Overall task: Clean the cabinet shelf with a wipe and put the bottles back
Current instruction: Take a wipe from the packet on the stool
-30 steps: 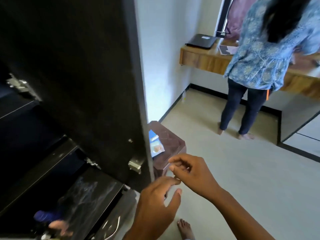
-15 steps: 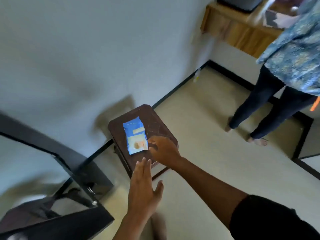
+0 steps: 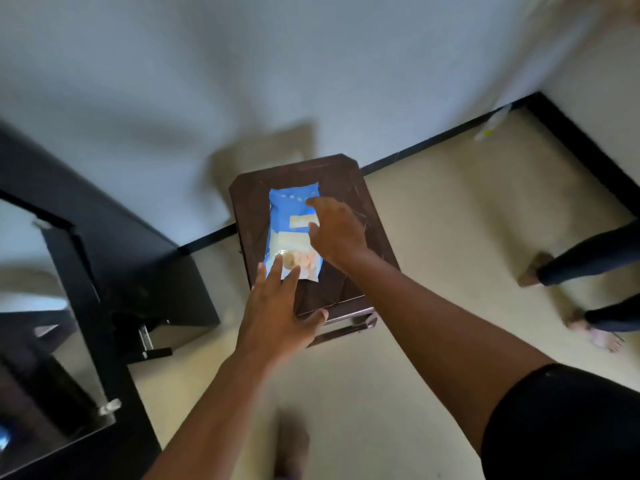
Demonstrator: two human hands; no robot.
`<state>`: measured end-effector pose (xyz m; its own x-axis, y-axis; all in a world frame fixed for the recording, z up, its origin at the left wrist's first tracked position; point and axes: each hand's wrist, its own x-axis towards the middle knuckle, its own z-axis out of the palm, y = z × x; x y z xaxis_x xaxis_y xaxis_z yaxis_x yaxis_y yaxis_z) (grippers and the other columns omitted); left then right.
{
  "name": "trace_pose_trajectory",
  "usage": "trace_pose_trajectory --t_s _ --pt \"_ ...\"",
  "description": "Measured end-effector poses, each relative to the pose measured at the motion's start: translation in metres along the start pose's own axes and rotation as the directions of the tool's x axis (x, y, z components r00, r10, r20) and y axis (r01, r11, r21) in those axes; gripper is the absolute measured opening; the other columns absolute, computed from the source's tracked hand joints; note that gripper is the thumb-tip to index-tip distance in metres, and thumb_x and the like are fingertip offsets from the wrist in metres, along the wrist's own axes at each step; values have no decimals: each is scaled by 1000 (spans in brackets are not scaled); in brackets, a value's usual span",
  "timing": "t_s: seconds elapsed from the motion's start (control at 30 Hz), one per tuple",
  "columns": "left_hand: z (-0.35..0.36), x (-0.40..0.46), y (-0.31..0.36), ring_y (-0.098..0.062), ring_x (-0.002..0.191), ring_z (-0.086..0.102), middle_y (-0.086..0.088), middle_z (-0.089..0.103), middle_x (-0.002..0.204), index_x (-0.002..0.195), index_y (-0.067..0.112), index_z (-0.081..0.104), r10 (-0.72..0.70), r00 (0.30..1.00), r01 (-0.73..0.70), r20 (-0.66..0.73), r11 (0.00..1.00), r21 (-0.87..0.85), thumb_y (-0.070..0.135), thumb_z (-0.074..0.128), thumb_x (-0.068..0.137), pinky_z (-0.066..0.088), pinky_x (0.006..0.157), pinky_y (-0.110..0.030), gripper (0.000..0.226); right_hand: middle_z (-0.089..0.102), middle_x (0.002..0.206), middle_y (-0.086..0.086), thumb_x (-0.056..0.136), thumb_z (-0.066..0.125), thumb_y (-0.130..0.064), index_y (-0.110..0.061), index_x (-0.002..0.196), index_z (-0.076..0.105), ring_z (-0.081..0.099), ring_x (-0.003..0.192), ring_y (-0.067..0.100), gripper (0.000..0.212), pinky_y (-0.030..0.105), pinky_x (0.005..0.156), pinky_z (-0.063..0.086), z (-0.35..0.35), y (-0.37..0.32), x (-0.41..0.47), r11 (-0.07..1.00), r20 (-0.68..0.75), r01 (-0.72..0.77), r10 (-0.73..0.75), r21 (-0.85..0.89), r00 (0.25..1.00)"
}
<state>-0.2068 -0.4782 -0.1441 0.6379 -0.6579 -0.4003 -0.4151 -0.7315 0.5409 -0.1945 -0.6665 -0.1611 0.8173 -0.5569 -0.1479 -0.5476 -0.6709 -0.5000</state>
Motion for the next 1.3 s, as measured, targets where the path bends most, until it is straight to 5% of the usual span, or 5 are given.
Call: trace_pose_trajectory --t_s 0.37,0.67,0.9,1.13,1.3 --pt "0 6 -11 -19 164 -4 12 6 176 164 33 23 -67 998 69 20 986 -152 46 70 94 24 126 -41 86 77 95 -3 90 71 -13 -19 102 77 66 77 7 15 19 62 42 -9 8 -20 957 -88 -144 171 252 981" --pt "-59 -87 77 16 104 65 14 68 126 138 30 56 -24 986 -84 -167 786 -612 27 50 109 49 87 -8 30 78 88 8 89 77 -10 -13 100 77 77 85 27 12 47 81 66 -87 -60 -172 513 7 -249 427 822 904" --pt "-107 -211 94 -37 85 71 -16 73 86 92 10 72 73 969 -230 -237 621 -749 43 53 104 59 74 -54 40 76 86 -12 90 78 -25 -23 95 75 72 80 3 6 16 69 56 -141 -141 -306 781 -263 -88 311 618 913" --pt "-160 -341 46 -19 88 78 -6 81 91 106 3 76 170 985 -71 25 536 -841 19 43 112 61 76 -27 37 76 85 -13 84 81 -24 -25 94 77 73 80 8 11 25 73 59 -152 -222 -422 841 -295 -21 212 540 932" --pt "-189 -383 -28 -31 107 77 -16 79 113 127 8 70 170 970 64 175 514 -855 24 50 109 60 98 -51 31 74 77 -6 85 80 -5 -18 95 77 67 66 7 16 21 66 57 -130 -279 -465 759 -224 -49 252 649 942"
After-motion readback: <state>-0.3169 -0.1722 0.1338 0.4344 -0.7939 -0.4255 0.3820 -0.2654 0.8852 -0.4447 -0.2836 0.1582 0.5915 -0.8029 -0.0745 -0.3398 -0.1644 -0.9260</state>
